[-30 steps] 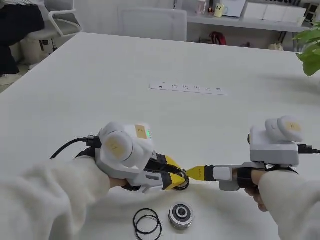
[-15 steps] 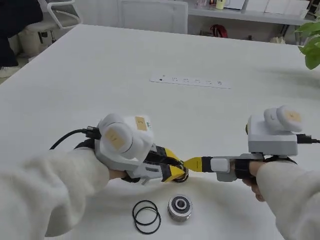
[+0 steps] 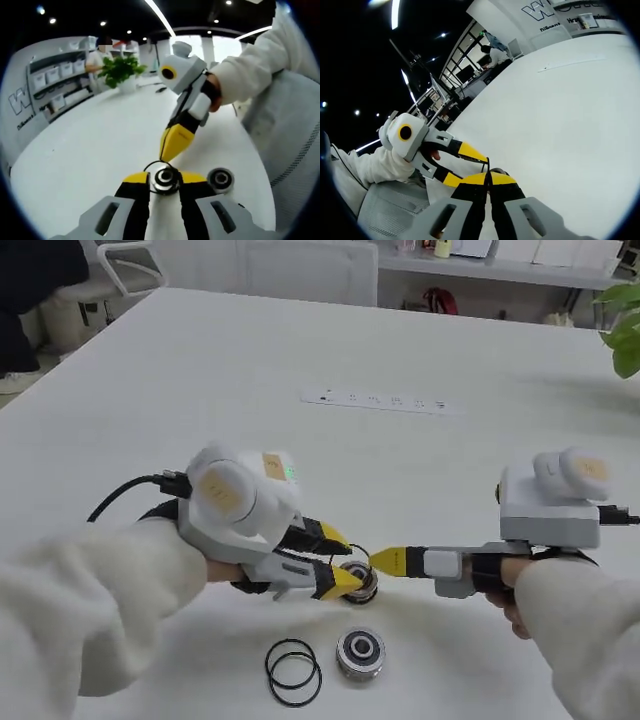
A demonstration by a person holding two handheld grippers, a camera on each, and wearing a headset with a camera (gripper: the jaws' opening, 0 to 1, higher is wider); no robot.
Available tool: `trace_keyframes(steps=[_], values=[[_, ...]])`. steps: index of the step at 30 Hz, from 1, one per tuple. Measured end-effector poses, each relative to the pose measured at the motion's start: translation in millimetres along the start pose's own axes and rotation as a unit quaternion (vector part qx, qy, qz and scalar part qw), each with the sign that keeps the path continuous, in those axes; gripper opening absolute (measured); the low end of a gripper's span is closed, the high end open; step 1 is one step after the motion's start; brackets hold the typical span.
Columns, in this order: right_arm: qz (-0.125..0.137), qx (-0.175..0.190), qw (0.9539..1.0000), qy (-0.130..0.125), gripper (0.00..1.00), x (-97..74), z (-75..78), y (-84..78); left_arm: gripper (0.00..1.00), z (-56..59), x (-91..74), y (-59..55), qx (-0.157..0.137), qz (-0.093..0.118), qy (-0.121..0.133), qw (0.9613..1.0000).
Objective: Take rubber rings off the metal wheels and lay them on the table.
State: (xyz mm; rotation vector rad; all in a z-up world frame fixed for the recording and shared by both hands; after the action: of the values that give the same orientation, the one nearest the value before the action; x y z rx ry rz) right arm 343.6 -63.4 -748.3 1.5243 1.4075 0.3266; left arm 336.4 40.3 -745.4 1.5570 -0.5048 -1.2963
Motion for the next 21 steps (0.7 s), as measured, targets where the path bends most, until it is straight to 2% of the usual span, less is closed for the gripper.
trace_keyframes(steps=[3, 6, 9, 13, 15, 19, 21], values=[[0.008, 0.003, 1.0, -0.001, 0.0, -2.5, 0.5, 3.0, 0.27, -1.1, -7.2, 6.2, 0.0, 0.007, 0.002, 1.0], [0.014, 0.003, 0.9999, -0.003, 0.0, -5.0, 0.5, 6.3, 0.36, -3.8, -13.6, 12.2, 0.0, 0.014, 0.008, 0.9999], [0.025, 0.005, 0.9997, -0.002, 0.0, -7.3, -1.7, 11.9, 0.45, -6.0, -21.6, 19.1, -0.014, 0.022, 0.01, 0.9996], [0.035, 0.001, 0.9994, 0.002, 0.0, -9.1, -5.5, 18.8, 0.5, -3.9, -33.6, 29.1, -0.001, 0.032, 0.017, 0.9994], [0.039, 0.0, 0.9992, 0.004, 0.0, -9.8, -7.3, 21.5, 0.54, -3.6, -40.2, 34.4, 0.001, 0.045, 0.021, 0.9987], [0.043, -0.007, 0.999, 0.008, 0.0, -10.3, -11.6, 26.0, 0.62, -2.5, -54.5, 40.9, 0.005, 0.065, 0.034, 0.9973], [0.045, -0.011, 0.9988, 0.013, 0.0, -9.7, -15.9, 28.6, 0.67, -0.3, -59.6, 43.1, 0.006, 0.069, 0.035, 0.997]])
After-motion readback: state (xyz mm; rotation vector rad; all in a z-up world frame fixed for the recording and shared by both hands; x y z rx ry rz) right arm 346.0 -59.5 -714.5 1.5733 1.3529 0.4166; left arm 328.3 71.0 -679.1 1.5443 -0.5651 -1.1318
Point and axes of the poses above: the centre of the closed fingertips' face, and the gripper's own axes: x roughly forward along the fingers, z roughly to its right, y roughly out of its top, the point moved 6 cm from there along -x, roughly backward along the fingers, and after that the axes turned 11 degrees about -x, right-handed, at the moved point
